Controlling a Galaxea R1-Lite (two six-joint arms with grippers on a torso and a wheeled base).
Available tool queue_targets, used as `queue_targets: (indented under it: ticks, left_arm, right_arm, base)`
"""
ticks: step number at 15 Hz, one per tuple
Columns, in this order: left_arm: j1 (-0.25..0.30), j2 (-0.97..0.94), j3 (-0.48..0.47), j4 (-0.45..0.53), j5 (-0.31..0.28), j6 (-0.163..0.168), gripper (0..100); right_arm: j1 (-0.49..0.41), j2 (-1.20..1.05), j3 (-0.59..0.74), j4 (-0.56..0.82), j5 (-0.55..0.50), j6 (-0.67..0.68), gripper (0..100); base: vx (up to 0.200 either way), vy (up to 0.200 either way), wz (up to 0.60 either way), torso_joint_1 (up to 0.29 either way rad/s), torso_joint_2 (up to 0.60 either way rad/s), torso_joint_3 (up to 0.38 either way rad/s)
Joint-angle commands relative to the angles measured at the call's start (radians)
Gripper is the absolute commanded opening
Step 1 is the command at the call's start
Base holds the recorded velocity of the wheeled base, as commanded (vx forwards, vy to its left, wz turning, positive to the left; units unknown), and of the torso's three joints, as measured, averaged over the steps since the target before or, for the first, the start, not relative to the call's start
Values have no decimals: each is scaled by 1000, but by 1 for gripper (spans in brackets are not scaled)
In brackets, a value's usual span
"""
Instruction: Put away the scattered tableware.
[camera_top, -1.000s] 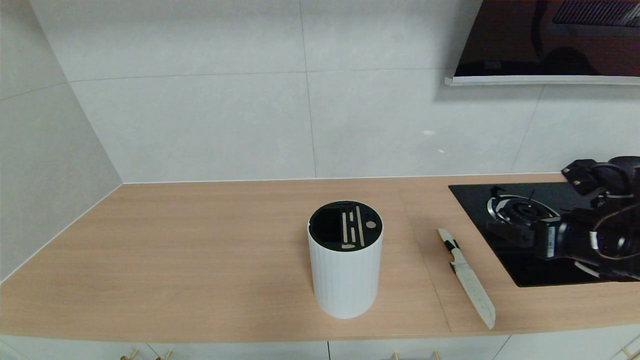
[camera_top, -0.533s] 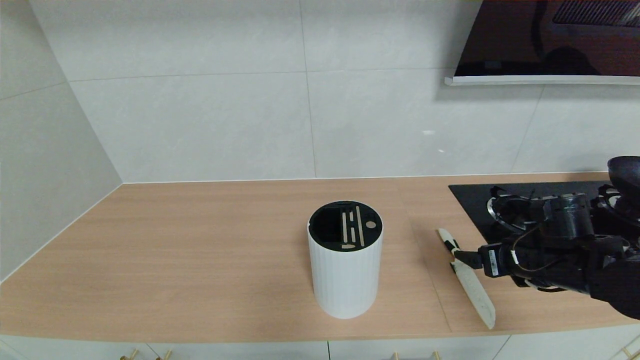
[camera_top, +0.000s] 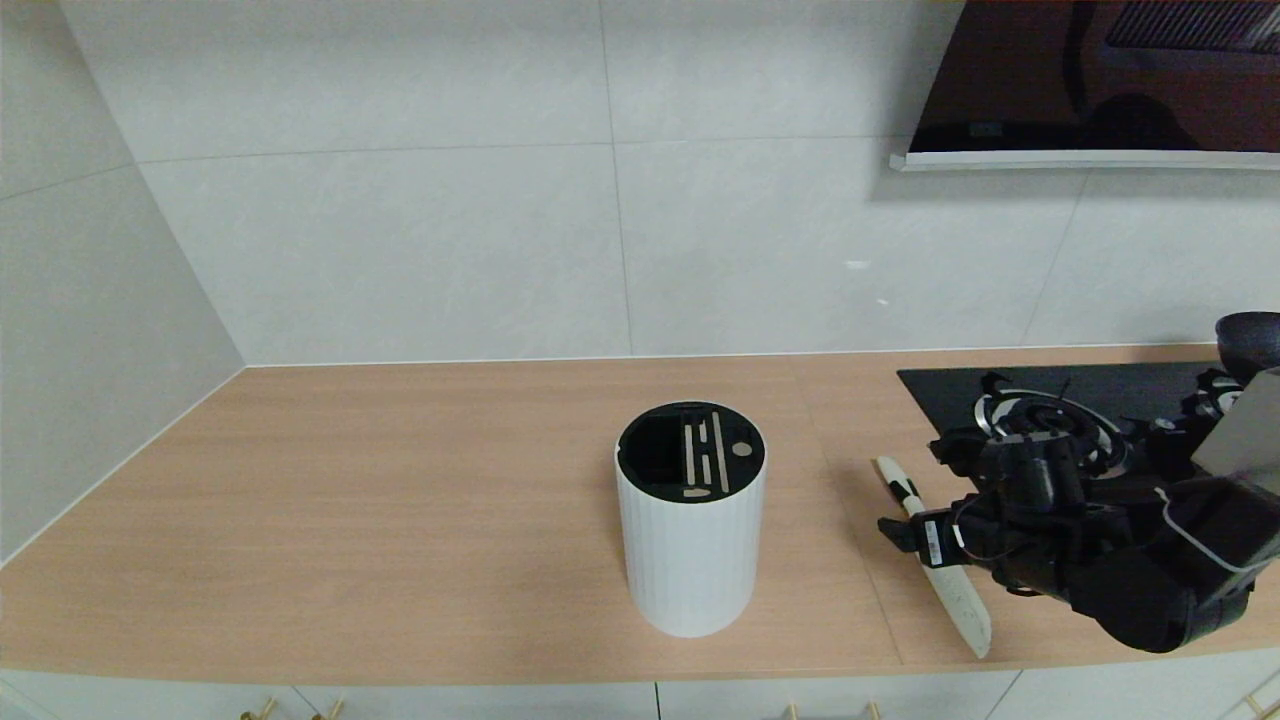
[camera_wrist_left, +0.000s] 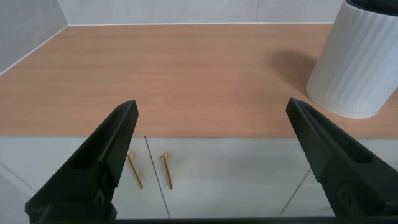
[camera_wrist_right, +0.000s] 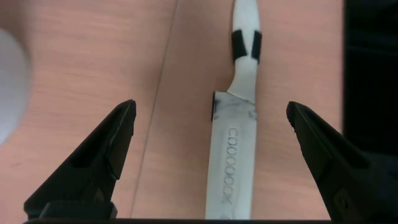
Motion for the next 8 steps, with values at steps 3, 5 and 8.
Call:
queue_targets:
  ticks: [3, 5, 8]
  left_arm:
    - [0, 0, 0, 0, 0, 0, 100]
    - [0, 0, 0, 0, 0, 0, 100]
    - [0, 0, 0, 0, 0, -1, 100]
  right_arm:
    - [-30, 121, -35, -4, -2, 1, 100]
    - [-37, 134, -45, -5, -2, 2, 100]
    - [-38, 135, -46, -5, -2, 2, 100]
  base:
    - [0, 0, 0, 0, 0, 0]
    - [0, 0, 0, 0, 0, 0]
    - [0, 0, 0, 0, 0, 0]
